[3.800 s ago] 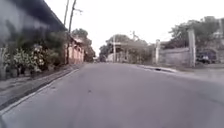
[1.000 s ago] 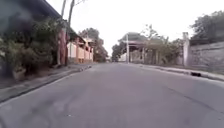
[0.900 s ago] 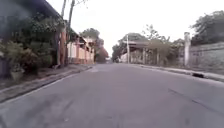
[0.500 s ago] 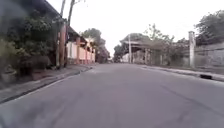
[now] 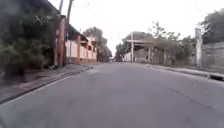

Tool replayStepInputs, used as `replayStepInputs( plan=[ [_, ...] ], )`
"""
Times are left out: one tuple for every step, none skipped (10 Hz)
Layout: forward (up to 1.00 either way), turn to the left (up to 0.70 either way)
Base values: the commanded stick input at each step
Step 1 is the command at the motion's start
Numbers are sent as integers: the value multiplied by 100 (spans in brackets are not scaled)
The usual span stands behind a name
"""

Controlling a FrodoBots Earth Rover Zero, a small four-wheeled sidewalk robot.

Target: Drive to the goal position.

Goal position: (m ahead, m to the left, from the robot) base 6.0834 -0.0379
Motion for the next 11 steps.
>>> replayStepInputs(
  plan=[
    [100, -40],
    [100, -15],
    [100, 0],
    [100, 0],
    [100, 0],
    [100, 0],
    [100, 0],
    [100, 0],
    [100, 0],
    [100, 0],
    [100, 0]
  ],
)
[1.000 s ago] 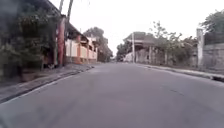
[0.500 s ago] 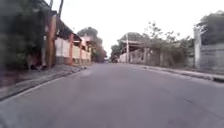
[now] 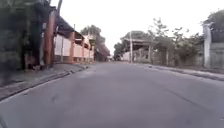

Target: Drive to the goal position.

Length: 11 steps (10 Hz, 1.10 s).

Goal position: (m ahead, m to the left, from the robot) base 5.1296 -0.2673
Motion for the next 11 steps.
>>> replayStepInputs(
  plan=[
    [100, 0],
    [100, 0],
    [100, 0],
    [100, 0],
    [100, 0],
    [100, -4],
    [100, -18],
    [100, -40],
    [100, -40],
    [100, 0],
    [100, 0]
  ],
)
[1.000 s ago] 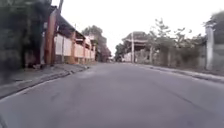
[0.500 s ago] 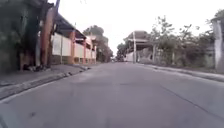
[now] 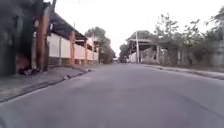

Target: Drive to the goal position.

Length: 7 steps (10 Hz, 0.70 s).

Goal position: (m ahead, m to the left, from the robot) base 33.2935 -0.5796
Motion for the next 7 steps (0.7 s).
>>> replayStepInputs(
  plan=[
    [100, 0],
    [100, 0],
    [100, 0],
    [100, 0],
    [100, 0],
    [100, 0],
    [100, 0]
  ],
)
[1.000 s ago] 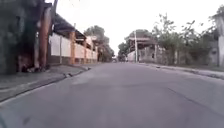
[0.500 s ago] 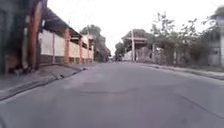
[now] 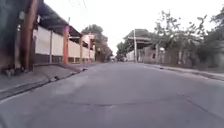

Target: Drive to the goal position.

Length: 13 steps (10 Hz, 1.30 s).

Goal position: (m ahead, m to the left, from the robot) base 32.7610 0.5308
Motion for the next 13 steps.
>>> replayStepInputs(
  plan=[
    [100, 0],
    [100, 0],
    [100, 0],
    [100, 0],
    [100, 0],
    [100, 0],
    [100, 0],
    [100, 0],
    [100, 0],
    [100, -9],
    [100, -31],
    [100, -40],
    [100, -40]
  ],
)
